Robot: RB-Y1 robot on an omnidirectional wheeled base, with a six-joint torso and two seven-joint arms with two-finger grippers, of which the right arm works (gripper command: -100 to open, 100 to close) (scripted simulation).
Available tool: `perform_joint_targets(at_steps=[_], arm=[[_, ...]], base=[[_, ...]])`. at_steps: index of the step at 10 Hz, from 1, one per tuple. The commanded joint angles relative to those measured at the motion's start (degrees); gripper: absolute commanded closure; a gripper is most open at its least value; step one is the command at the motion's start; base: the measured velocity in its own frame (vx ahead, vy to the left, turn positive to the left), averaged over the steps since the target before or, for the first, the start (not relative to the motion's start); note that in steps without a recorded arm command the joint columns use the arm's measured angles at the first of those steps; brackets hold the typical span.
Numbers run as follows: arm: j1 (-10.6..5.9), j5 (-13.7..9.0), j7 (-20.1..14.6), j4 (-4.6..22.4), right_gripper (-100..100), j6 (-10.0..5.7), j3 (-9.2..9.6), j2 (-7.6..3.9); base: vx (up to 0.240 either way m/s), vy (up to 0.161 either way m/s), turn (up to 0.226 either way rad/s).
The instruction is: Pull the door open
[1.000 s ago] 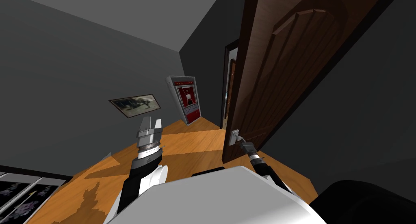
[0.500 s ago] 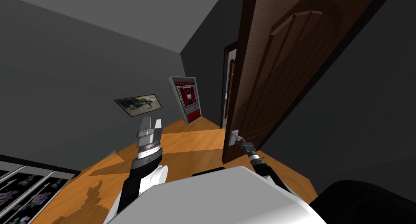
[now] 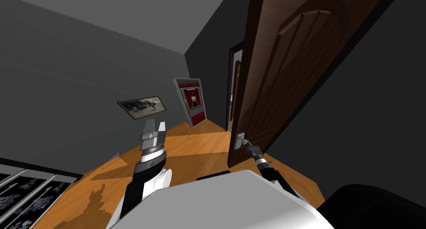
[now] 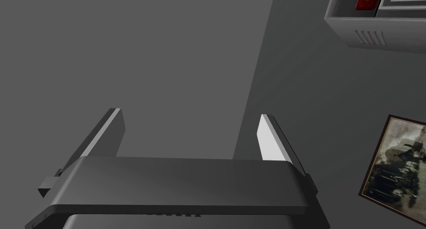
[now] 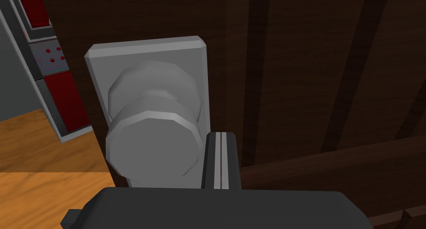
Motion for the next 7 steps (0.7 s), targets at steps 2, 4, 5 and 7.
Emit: perform_joint_targets(at_steps=[2, 4, 5, 7], arm=[[-0.23, 0.63, 0.12, -0.28, -100, 0.02, 1.77, 0.57], [-0.23, 0.63, 0.12, -0.28, -100, 0.02, 1.77, 0.57], [-0.23, 0.63, 0.12, -0.28, -100, 0.02, 1.77, 0.57], [-0.10, 0.55, -0.81, 0.05, -100, -0.46, 1.09, -0.85]], base=[[0.011, 0.007, -0.003], [-0.011, -0.002, 0.005], [0.000, 0.000, 0.000], [-0.151, -0.062, 0.130]])
